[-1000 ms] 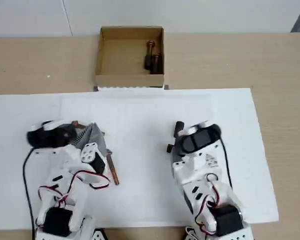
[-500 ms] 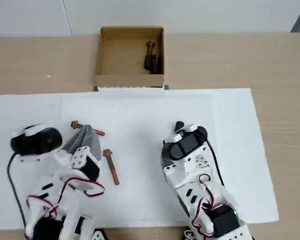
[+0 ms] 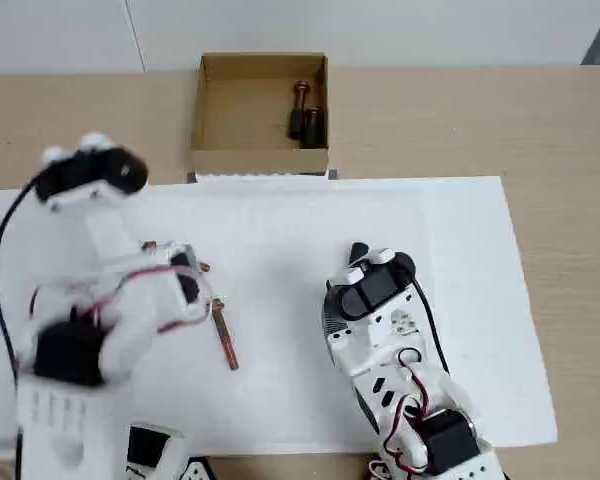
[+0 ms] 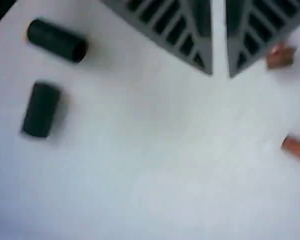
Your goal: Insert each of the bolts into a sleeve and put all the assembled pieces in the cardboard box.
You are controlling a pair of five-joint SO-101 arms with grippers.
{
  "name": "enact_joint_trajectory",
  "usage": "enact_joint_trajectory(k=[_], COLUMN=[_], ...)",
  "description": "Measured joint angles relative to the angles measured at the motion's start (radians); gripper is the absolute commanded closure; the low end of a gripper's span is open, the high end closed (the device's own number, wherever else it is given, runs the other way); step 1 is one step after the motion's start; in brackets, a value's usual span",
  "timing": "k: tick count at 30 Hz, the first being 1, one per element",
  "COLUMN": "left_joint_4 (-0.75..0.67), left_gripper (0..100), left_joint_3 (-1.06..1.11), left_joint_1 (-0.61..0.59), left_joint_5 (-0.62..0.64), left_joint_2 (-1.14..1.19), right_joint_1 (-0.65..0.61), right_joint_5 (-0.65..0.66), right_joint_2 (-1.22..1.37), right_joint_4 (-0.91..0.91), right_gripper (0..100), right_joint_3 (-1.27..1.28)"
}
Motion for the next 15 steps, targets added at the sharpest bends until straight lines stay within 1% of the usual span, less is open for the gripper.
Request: enact_joint_trajectory(k=[3,5,10,12,15], left_joint_4=[0.115,0.155,0.164,0.164,0.164], left_gripper=[99,99,99,99,99], left_joint_3=[-0.127,-0.172,-0.199,-0.221,-0.252], left_joint_1=[0.0,0.0,-0.002,-0.002,-0.032], left_joint_5=[-0.071,-0.1,-0.132,-0.19,-0.311], left_joint_2=[0.184,0.296,0.528,0.605,0.694], right_joint_1=[-0.002,-0.002,-0.002,-0.002,-0.002], right_joint_5=[0.0,0.0,0.0,0.0,0.0], right_joint_2=[0.0,0.0,0.0,0.0,0.0], right_joint_4=[0.0,0.0,0.0,0.0,0.0], right_gripper=[99.5,99.5,99.5,99.5,99.5], right_joint_3=[0.0,0.0,0.0,0.0,0.0])
